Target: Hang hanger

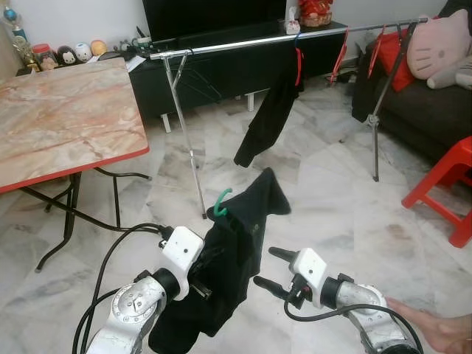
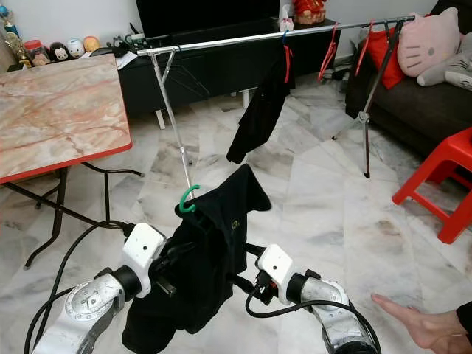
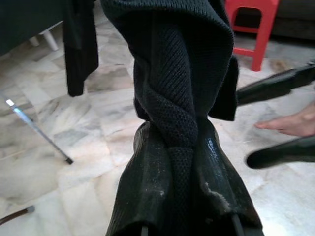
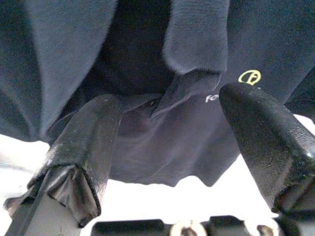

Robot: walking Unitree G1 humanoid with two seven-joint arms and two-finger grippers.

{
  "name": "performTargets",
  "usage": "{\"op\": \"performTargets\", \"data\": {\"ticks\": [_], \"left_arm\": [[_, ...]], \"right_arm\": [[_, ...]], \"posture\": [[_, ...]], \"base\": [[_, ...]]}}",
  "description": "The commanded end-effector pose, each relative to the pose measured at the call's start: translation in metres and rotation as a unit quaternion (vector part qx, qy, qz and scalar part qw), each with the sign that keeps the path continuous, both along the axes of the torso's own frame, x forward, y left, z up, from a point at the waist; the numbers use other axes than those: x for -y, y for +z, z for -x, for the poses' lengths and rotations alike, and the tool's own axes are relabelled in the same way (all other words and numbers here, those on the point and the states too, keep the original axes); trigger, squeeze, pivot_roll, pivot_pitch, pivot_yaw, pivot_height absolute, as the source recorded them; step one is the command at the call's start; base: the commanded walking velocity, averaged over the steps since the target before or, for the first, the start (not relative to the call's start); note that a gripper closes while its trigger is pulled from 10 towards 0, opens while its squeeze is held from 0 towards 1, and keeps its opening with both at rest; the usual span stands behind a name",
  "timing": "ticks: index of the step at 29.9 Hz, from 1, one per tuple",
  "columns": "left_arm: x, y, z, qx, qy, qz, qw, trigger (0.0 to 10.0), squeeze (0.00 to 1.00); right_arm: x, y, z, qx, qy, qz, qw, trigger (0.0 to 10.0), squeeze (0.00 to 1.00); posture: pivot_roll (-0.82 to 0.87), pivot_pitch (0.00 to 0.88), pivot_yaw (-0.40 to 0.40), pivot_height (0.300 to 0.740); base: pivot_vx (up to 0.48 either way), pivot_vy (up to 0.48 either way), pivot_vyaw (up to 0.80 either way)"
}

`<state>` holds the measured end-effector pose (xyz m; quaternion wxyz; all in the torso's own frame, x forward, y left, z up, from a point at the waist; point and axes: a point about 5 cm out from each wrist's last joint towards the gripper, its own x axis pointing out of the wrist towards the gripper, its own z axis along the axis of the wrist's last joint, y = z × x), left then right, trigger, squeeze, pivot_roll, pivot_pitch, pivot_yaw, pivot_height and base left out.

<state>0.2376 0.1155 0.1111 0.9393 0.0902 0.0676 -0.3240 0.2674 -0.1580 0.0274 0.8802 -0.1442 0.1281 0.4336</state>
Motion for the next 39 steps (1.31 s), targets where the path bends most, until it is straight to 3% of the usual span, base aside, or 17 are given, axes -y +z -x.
{"op": "performTargets", "data": {"ticks": [1,20,21,22,39], "left_arm": [[0.003,0.011,0.0,0.017,-0.012,0.009,1.0,10.0,0.0],[0.012,0.017,0.004,0.003,-0.047,0.019,0.999,10.0,0.0],[0.012,0.018,0.004,0.003,-0.048,0.021,0.999,10.0,0.0],[0.013,0.018,0.004,0.004,-0.048,0.022,0.999,10.0,0.0],[0.012,0.017,0.003,0.002,-0.045,0.018,0.999,10.0,0.0]], "right_arm": [[0.0,0.01,-0.01,0.019,-0.009,-0.005,1.0,10.0,0.0],[-0.003,0.014,-0.024,0.04,-0.044,0.003,0.998,10.0,0.0],[-0.003,0.015,-0.026,0.041,-0.049,0.002,0.998,3.0,0.0],[-0.003,0.017,-0.028,0.042,-0.05,-0.001,0.998,0.0,0.0],[-0.009,0.017,-0.032,0.045,-0.05,-0.003,0.998,0.0,0.0]], "posture": [[-0.06,0.0,0.031,0.732],[-0.05,0.0,0.031,0.732],[-0.05,0.0,0.031,0.732],[-0.05,0.0,0.031,0.732],[-0.05,0.0,0.026,0.732]], "base": [[0.0,0.0,0.0],[0.0,0.0,0.0],[0.0,0.0,0.0],[0.0,0.0,0.0],[0.0,0.0,0.0]]}}
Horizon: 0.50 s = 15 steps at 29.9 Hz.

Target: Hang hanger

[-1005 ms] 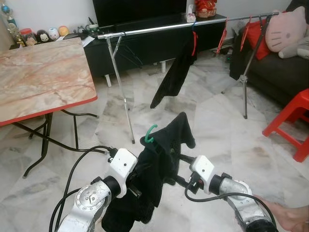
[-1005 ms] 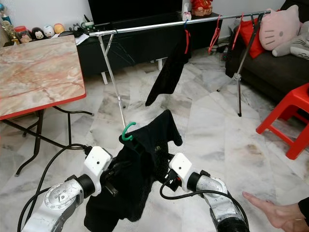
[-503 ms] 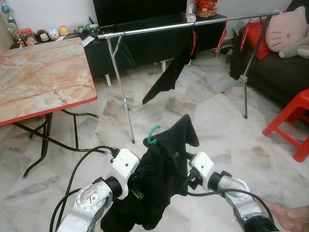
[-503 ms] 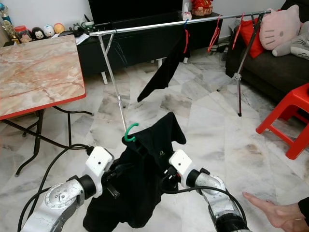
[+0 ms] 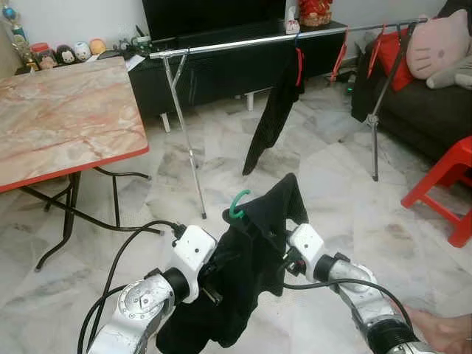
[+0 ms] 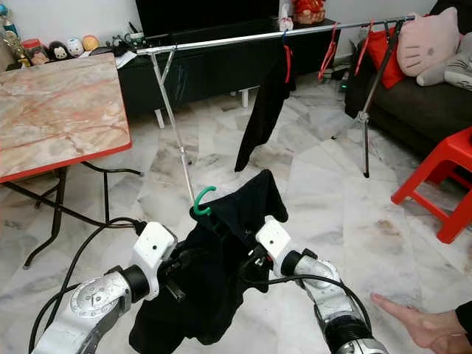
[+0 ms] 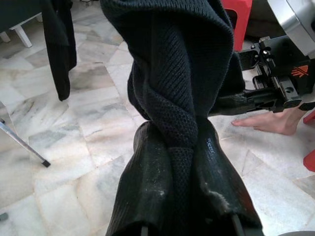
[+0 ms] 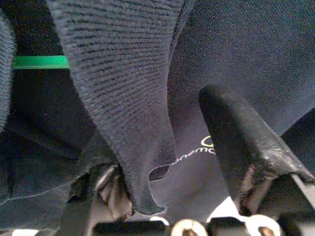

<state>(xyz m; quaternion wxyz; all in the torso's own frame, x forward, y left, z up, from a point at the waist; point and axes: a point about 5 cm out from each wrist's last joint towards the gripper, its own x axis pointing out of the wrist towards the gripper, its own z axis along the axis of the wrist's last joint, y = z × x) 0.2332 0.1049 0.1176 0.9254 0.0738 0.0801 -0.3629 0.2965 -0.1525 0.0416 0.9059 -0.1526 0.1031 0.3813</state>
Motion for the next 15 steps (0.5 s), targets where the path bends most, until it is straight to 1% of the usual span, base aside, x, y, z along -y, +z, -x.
{"op": "performTargets", "data": {"ticks": [1,15], "left_arm": [[0.0017,0.0102,-0.0013,0.022,-0.005,0.005,1.0,10.0,0.0],[0.0016,0.0097,-0.0014,0.021,-0.006,0.002,1.0,10.0,0.0]], "right_arm": [[-0.003,0.0029,-0.0032,0.008,0.002,0.0,1.0,0.0,0.0],[-0.0048,0.0067,-0.0082,0.014,-0.002,-0.001,1.0,0.0,0.0]], "posture": [[-0.05,0.0,0.026,0.732],[-0.04,0.0,0.027,0.732]], "base": [[0.0,0.0,0.0],[0.0,0.0,0.0]]}}
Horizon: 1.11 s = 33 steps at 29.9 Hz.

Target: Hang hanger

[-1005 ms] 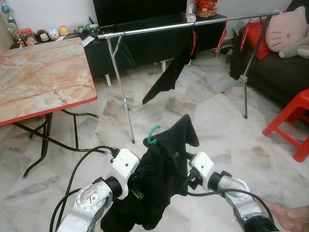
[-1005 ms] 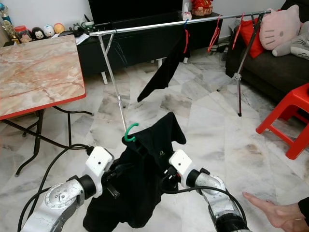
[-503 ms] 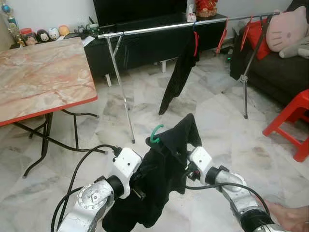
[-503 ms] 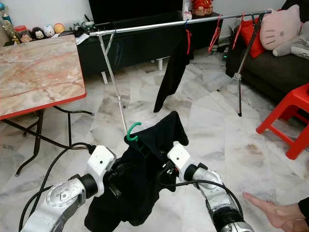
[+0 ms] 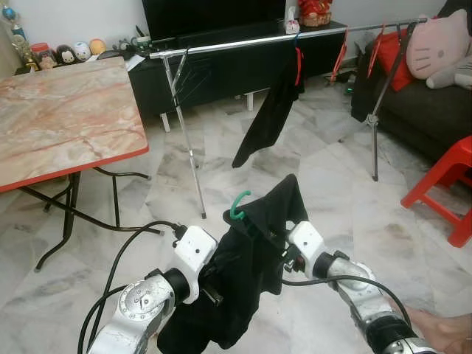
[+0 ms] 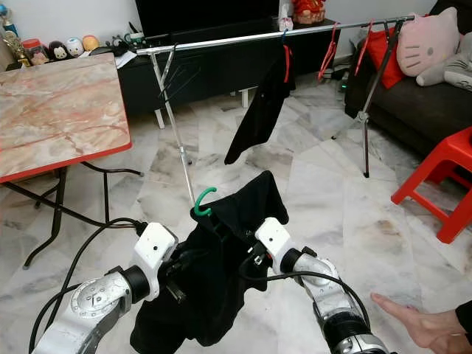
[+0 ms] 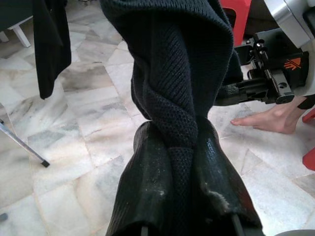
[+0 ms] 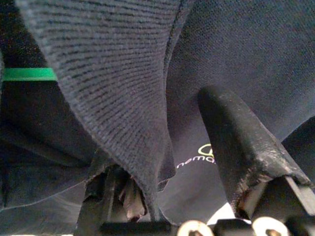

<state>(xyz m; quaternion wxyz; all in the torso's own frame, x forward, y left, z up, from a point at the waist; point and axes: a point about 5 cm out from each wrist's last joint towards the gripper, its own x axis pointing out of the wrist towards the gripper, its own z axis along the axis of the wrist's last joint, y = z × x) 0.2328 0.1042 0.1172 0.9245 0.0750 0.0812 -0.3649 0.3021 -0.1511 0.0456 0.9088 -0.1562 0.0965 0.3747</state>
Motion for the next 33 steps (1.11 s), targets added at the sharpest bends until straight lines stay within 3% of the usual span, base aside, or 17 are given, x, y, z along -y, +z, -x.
{"op": "performTargets", "data": {"ticks": [1,17,18,30,31,33], "left_arm": [[0.001,0.01,-0.002,0.022,-0.004,0.004,1.0,10.0,0.0],[0.001,0.009,-0.002,0.021,-0.003,0.002,1.0,10.0,0.0],[0.001,0.009,-0.002,0.021,-0.002,0.003,1.0,10.0,0.0],[-0.001,0.007,-0.003,0.021,0.004,0.001,1.0,10.0,0.0],[-0.001,0.007,-0.004,0.021,0.005,0.001,1.0,10.0,0.0],[-0.001,0.008,-0.004,0.022,0.006,0.001,1.0,10.0,0.0]], "right_arm": [[-0.003,0.003,-0.003,0.006,0.003,-0.002,1.0,0.0,0.0],[-0.004,0.001,-0.002,0.006,0.004,0.004,1.0,0.0,0.0],[-0.004,-0.001,-0.001,-0.001,0.005,0.008,1.0,10.0,0.0],[-0.001,-0.018,0.013,-0.036,0.008,0.017,0.999,10.0,0.0],[-0.001,-0.019,0.014,-0.037,0.008,0.015,0.999,0.0,0.0],[-0.002,-0.019,0.014,-0.04,0.013,0.009,0.999,0.0,0.0]], "posture": [[-0.04,0.0,0.027,0.732],[-0.05,0.0,0.029,0.732],[-0.04,0.0,0.026,0.732],[-0.05,0.0,0.026,0.732],[-0.04,0.0,0.026,0.732],[-0.04,0.0,0.025,0.732]], "base": [[0.0,0.0,0.0],[0.0,0.0,0.0],[0.0,0.0,0.0],[0.0,0.0,0.0],[0.0,0.0,0.0],[0.0,0.0,0.0]]}}
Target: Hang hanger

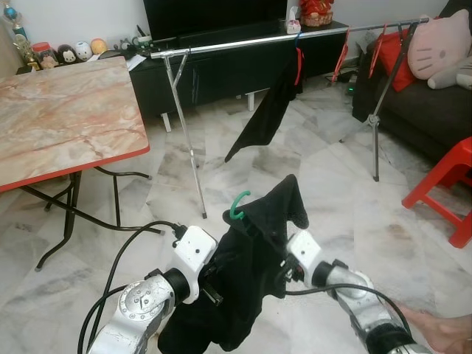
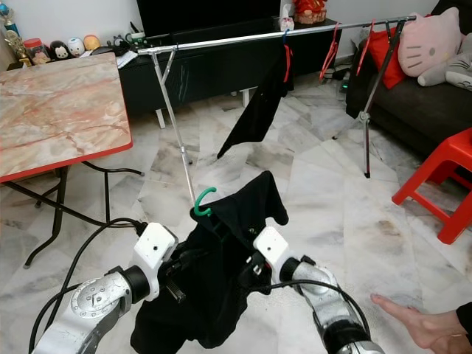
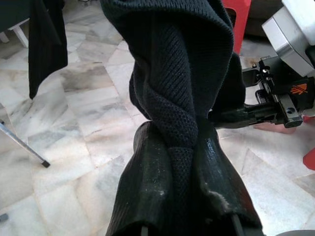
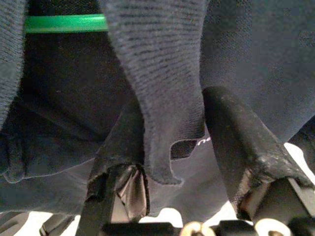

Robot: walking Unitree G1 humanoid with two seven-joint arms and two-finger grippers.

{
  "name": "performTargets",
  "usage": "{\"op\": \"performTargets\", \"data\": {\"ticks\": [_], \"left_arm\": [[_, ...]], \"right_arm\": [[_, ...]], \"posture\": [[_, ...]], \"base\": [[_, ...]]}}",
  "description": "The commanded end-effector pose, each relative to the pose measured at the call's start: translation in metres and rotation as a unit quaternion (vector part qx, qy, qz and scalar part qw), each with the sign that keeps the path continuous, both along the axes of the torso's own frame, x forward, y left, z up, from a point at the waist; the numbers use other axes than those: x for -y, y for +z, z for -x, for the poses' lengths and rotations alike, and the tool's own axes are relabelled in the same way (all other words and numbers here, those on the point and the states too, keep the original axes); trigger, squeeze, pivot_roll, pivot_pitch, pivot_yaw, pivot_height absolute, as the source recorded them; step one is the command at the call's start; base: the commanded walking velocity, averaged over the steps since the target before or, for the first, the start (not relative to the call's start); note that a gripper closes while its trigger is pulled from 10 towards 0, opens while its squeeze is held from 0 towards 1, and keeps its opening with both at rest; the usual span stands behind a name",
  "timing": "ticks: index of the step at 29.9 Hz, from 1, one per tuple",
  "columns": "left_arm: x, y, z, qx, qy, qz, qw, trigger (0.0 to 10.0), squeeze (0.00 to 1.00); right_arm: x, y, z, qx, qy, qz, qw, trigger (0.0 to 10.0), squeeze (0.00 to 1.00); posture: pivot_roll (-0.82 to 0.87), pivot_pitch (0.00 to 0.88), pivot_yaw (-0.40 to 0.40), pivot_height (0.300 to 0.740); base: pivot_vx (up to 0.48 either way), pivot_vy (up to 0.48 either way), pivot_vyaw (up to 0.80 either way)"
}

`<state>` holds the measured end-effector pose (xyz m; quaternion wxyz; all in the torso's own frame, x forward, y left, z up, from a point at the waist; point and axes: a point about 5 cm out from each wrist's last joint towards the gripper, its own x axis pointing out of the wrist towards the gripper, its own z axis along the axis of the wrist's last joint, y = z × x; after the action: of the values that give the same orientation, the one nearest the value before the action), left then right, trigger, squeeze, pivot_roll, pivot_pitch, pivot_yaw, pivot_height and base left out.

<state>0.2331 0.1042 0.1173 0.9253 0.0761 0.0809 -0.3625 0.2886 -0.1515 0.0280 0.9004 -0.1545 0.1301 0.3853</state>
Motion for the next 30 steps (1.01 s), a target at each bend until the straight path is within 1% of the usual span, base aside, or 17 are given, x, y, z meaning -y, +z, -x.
{"op": "performTargets", "data": {"ticks": [1,11,21,22,24,25,26,27,29,30], "left_arm": [[-0.001,0.008,-0.004,0.021,0.004,0.001,1.0,10.0,0.0],[-0.001,0.008,-0.004,0.022,0.005,0.003,1.0,10.0,0.0],[0.0,0.008,-0.005,0.024,0.006,0.003,1.0,10.0,0.0],[0.0,0.008,-0.005,0.023,0.006,0.003,1.0,10.0,0.0],[0.0,0.008,-0.005,0.023,0.006,0.003,1.0,10.0,0.0],[-0.004,0.005,-0.006,0.021,0.02,-0.002,1.0,10.0,0.0],[-0.004,0.005,-0.006,0.021,0.02,-0.002,1.0,10.0,0.0],[-0.009,0.001,-0.009,0.02,0.041,-0.007,0.999,10.0,0.0],[-0.019,-0.005,-0.015,0.019,0.082,-0.024,0.996,10.0,0.0],[-0.019,-0.005,-0.015,0.019,0.082,-0.024,0.996,10.0,0.0]], "right_arm": [[-0.003,-0.001,0.001,-0.007,0.007,-0.003,1.0,0.0,0.0],[-0.003,-0.001,0.001,-0.005,0.005,-0.004,1.0,0.0,0.0],[-0.006,0.003,-0.003,0.008,0.0,-0.011,1.0,0.0,0.0],[-0.006,0.003,-0.003,0.008,-0.002,-0.008,1.0,8.9,0.0],[-0.006,0.003,-0.003,0.008,-0.003,-0.006,1.0,8.9,0.0],[-0.003,-0.001,-0.002,0.0,-0.015,0.005,1.0,10.0,0.0],[-0.003,-0.001,-0.002,0.0,-0.015,0.005,1.0,10.0,0.0],[-0.001,-0.005,0.0,-0.009,-0.025,0.011,1.0,10.0,0.0],[0.001,-0.011,0.004,-0.023,-0.027,0.018,0.999,10.0,0.0],[0.001,-0.011,0.004,-0.023,-0.027,0.018,0.999,10.0,0.0]], "posture": [[-0.04,0.0,0.025,0.732],[-0.04,0.0,0.026,0.732],[-0.04,0.0,0.025,0.732],[-0.04,0.0,0.025,0.732],[-0.04,0.0,0.024,0.732],[-0.04,0.0,0.024,0.732],[-0.04,0.0,0.024,0.732],[-0.04,0.0,0.025,0.732],[-0.05,0.0,0.025,0.732],[-0.05,0.0,0.025,0.732]], "base": [[0.0,0.0,0.0],[0.0,0.0,0.0],[0.0,0.0,0.0],[0.0,0.0,0.0],[0.0,0.0,0.0],[0.0,0.0,0.0],[0.0,0.0,0.0],[0.0,0.0,0.0],[0.0,0.0,0.0],[0.0,0.0,0.0]]}}
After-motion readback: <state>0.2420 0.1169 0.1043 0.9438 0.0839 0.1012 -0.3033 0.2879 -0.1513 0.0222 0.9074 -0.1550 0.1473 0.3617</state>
